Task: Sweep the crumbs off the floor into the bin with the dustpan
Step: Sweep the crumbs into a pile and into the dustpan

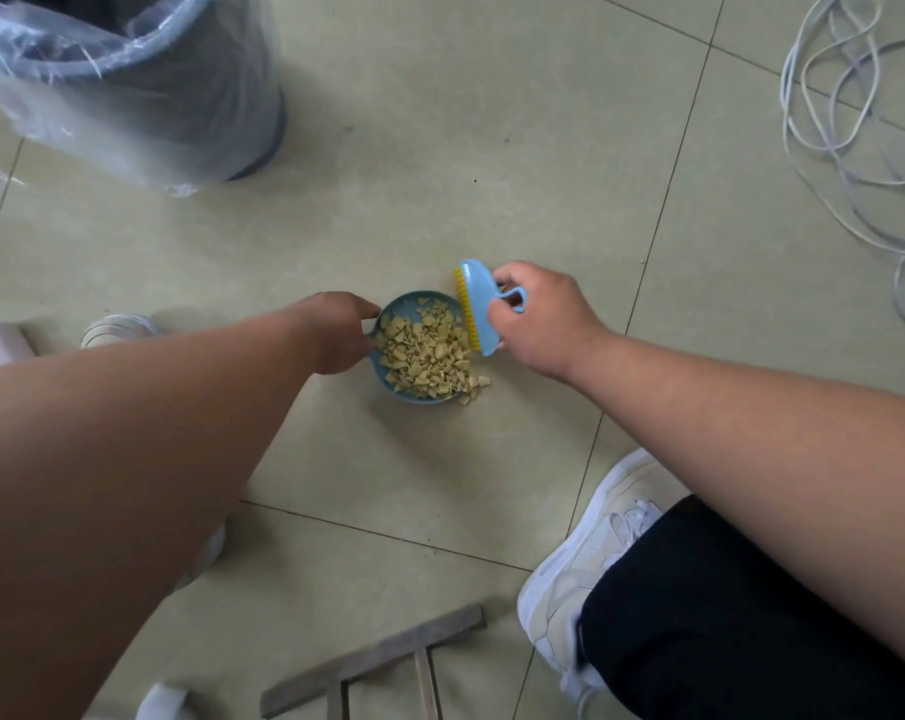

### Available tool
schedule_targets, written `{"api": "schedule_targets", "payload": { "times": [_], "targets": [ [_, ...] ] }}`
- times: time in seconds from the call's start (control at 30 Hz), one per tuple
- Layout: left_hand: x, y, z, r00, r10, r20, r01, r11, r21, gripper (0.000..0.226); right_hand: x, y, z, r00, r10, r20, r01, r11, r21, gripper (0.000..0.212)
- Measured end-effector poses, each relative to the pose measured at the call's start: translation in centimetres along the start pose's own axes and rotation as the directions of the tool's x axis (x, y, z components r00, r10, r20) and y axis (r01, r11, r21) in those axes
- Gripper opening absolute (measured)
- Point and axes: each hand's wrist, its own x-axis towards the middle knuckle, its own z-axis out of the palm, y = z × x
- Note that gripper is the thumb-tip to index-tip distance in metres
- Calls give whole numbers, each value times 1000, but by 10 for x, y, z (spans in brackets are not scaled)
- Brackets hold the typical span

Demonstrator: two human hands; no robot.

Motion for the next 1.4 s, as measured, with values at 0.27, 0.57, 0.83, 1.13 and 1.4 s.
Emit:
{"api": "schedule_targets", "payload": {
  "times": [0.27, 0.57, 0.83, 1.13, 1.4],
  "targets": [
    [3, -3, 3, 999, -31, -36, 33, 997, 67, 48, 16, 14, -29, 970, 236, -57, -215, 944, 249, 17],
    [4, -6, 3, 998, -25, -61, 33, 989, 144, 46, 13, 36, -32, 981, 175, -82, -180, 982, -50, 17],
    [2, -11, -4, 997, -49, -63, 61, 975, 212, 49, -16, 34, -3, 998, 33, 59, -9, 932, -364, 23],
    [4, -19, -3, 997, -71, -37, 79, 944, 322, 33, 1, 18, -23, 985, 164, 53, -168, 981, 92, 8],
    [7, -27, -2, 996, -82, -40, 91, 944, 318, 32, -15, 26, -3, 858, 101, 503, 11, 977, -213, 11]
  ]
}}
